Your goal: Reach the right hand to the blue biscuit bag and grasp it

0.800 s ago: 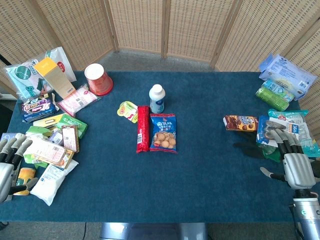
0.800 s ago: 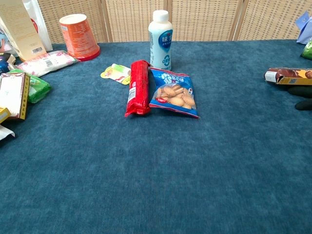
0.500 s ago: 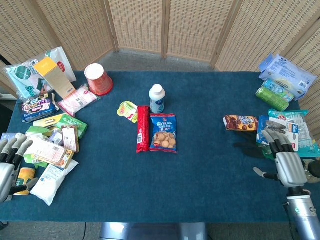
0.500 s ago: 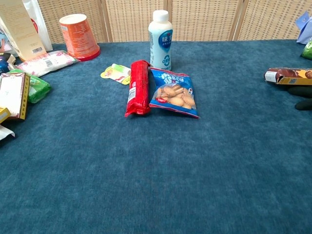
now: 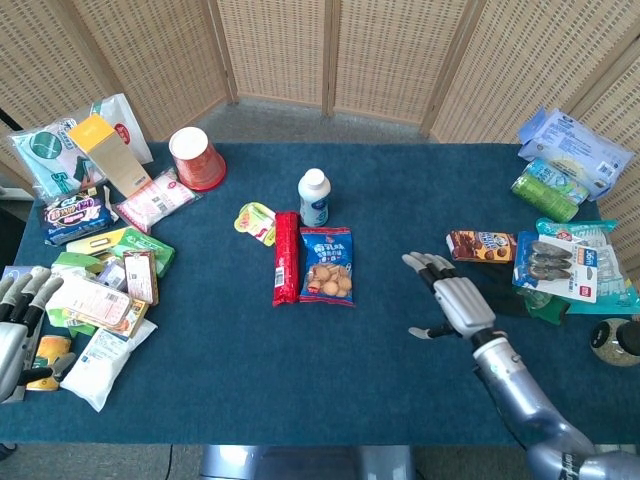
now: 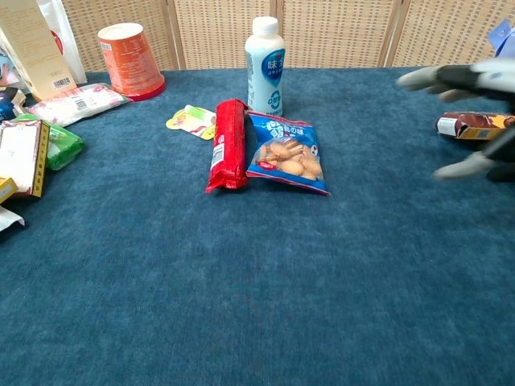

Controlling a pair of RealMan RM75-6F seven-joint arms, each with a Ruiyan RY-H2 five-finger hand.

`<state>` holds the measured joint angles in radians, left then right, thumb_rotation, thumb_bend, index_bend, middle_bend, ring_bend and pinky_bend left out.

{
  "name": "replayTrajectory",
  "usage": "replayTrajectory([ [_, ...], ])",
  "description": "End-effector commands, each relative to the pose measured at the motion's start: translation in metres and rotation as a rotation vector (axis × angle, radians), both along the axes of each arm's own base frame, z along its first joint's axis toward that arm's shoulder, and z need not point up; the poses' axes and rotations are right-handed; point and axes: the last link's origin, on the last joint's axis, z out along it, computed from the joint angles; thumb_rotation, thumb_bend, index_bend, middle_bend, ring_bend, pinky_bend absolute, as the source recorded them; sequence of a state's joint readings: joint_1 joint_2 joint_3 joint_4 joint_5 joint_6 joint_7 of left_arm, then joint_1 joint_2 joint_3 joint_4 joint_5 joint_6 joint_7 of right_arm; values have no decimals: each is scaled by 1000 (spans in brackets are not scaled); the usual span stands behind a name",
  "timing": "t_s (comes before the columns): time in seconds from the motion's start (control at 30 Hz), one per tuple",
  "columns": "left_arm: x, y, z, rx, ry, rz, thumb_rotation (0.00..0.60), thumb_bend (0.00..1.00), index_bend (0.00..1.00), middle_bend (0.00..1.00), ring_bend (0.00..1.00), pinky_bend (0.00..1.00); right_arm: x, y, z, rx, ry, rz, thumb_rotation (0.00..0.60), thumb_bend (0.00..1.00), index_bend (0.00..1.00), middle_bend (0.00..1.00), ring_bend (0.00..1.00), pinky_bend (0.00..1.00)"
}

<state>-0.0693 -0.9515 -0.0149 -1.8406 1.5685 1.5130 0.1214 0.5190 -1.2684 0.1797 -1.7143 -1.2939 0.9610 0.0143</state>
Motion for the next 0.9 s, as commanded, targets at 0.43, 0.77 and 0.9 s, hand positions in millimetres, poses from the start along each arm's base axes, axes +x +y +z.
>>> replayTrajectory([
  [0.43, -8, 8, 1, 0, 2, 31, 600, 0, 98, 0, 0, 0, 82, -54, -88, 107, 28, -13, 600, 0, 0, 0, 0, 0],
  [0.77, -10, 9, 1, -5, -3, 35, 600, 0, 99, 0, 0, 0, 107, -72, -115, 94, 63, -50, 600, 0, 0, 0, 0, 0],
  [0.9, -10, 9, 2, -2, -3, 36, 600, 0, 98, 0, 0, 0, 112, -80, -119, 77, 74, -63, 600, 0, 0, 0, 0, 0],
])
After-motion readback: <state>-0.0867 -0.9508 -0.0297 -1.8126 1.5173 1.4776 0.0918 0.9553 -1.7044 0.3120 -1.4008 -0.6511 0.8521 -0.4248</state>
